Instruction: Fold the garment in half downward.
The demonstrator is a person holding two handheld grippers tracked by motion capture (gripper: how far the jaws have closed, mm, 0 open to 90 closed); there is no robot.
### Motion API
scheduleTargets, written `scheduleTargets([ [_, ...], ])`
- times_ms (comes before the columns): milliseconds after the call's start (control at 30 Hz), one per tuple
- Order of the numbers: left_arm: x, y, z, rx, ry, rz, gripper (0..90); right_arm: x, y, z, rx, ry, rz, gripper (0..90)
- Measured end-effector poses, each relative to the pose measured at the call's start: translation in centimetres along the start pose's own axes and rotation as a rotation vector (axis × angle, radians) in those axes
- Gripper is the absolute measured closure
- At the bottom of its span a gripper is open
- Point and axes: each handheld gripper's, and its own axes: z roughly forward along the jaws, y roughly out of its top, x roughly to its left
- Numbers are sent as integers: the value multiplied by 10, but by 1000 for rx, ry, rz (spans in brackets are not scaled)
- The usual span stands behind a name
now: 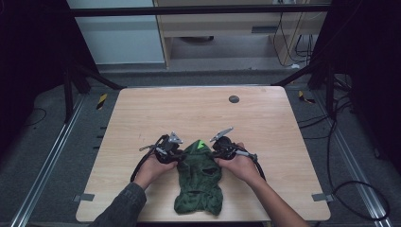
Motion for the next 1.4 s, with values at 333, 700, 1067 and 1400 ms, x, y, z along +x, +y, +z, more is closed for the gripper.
scheduleTargets([
  [333,0,-2,-1,-2,-26,-4,868,1,2,1,10,4,-21,853],
  [700,4,8,-6,12,-13,28,881,-2,4,-9,-2,8,-56,860],
  [1067,6,27,-21,-18,10,50,884,-8,17,-31,-34,0,-84,861],
  [1400,8,38,-27,-34,36,76,884,-14,25,-40,-59,-10,-105,861],
])
